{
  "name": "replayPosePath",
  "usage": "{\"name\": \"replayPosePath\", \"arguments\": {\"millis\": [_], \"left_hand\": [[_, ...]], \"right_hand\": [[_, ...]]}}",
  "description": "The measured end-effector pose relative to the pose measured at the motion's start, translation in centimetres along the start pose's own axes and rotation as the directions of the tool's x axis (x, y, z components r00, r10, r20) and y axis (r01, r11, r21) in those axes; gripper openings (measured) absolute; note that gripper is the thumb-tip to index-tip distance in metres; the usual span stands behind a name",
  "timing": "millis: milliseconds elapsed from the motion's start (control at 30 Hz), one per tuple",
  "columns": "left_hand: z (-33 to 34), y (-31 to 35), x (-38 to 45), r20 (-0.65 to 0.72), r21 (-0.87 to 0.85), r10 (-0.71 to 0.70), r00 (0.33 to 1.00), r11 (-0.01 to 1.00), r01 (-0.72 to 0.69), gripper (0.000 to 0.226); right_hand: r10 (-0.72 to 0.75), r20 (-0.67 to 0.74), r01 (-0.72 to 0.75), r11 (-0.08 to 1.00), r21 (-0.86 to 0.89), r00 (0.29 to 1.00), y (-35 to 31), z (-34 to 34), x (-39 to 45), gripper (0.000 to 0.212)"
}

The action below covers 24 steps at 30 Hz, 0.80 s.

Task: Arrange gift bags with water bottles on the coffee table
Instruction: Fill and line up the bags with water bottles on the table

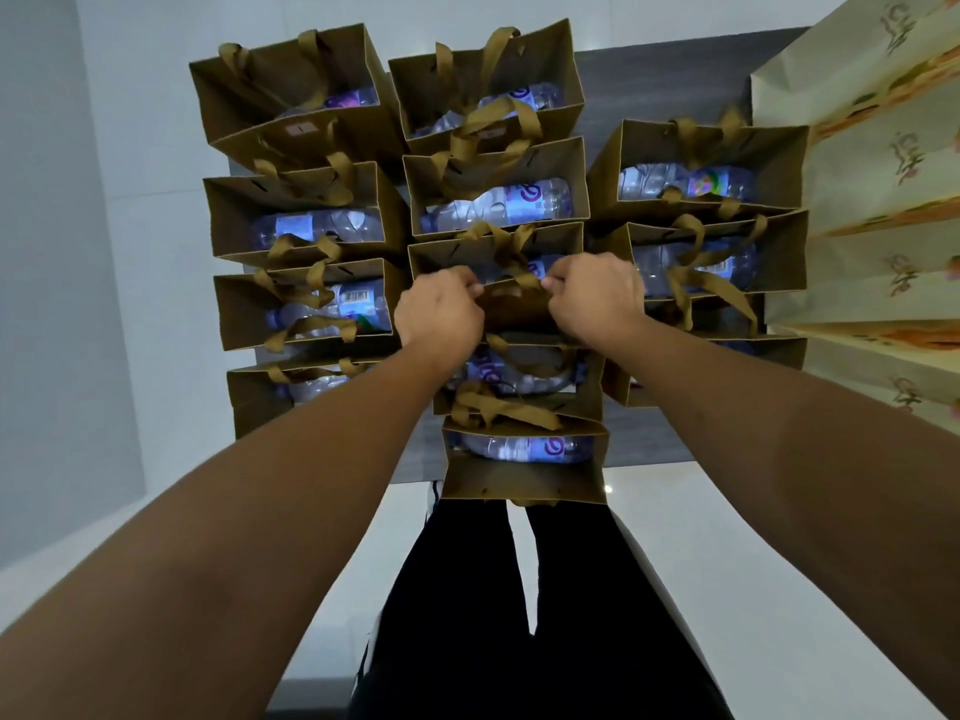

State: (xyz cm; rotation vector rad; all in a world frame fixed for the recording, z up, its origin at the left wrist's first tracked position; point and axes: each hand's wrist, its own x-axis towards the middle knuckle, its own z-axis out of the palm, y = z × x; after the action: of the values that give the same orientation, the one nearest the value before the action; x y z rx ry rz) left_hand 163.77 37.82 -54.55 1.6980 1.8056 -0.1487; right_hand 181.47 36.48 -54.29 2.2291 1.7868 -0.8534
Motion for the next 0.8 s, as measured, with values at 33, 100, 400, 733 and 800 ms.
{"name": "replayPosePath", "arguments": {"millis": [33, 100, 400, 733, 800], "left_hand": [[-0.1, 0.2, 0.3, 0.004, 0.012, -0.005, 1.000, 1.000, 0.005, 0.022], [-0.3, 0.7, 0.9, 0.001, 0.041, -0.016, 1.000, 0.999, 0.016, 0.022], [0.0, 1.3, 0.2, 0.000, 0.070, -0.024, 1.000, 0.997, 0.024, 0.024], [1.0, 0.3, -1.0, -0.034, -0.021, -0.065, 0.997, 0.998, 0.065, 0.025], [1.1, 0.2, -1.2, -0.047, -0.041, -0.071, 0.996, 0.997, 0.069, 0.025]], "right_hand": [[-0.001, -0.003, 0.001, 1.000, 0.007, 1.000, 0.1, 0.0, 0.0, 0.025], [-0.017, -0.020, 0.017, 0.999, 0.042, 1.000, 0.5, 0.4, -0.3, 0.026], [-0.306, 0.082, 0.297, 0.948, 0.111, 0.948, 3.6, 4.3, -7.6, 0.020], [-0.336, 0.290, 0.358, 0.933, -0.024, 0.896, 3.4, 5.0, -8.3, 0.039], [-0.329, 0.282, 0.349, 0.937, -0.021, 0.901, 3.7, 4.9, -8.3, 0.032]]}}
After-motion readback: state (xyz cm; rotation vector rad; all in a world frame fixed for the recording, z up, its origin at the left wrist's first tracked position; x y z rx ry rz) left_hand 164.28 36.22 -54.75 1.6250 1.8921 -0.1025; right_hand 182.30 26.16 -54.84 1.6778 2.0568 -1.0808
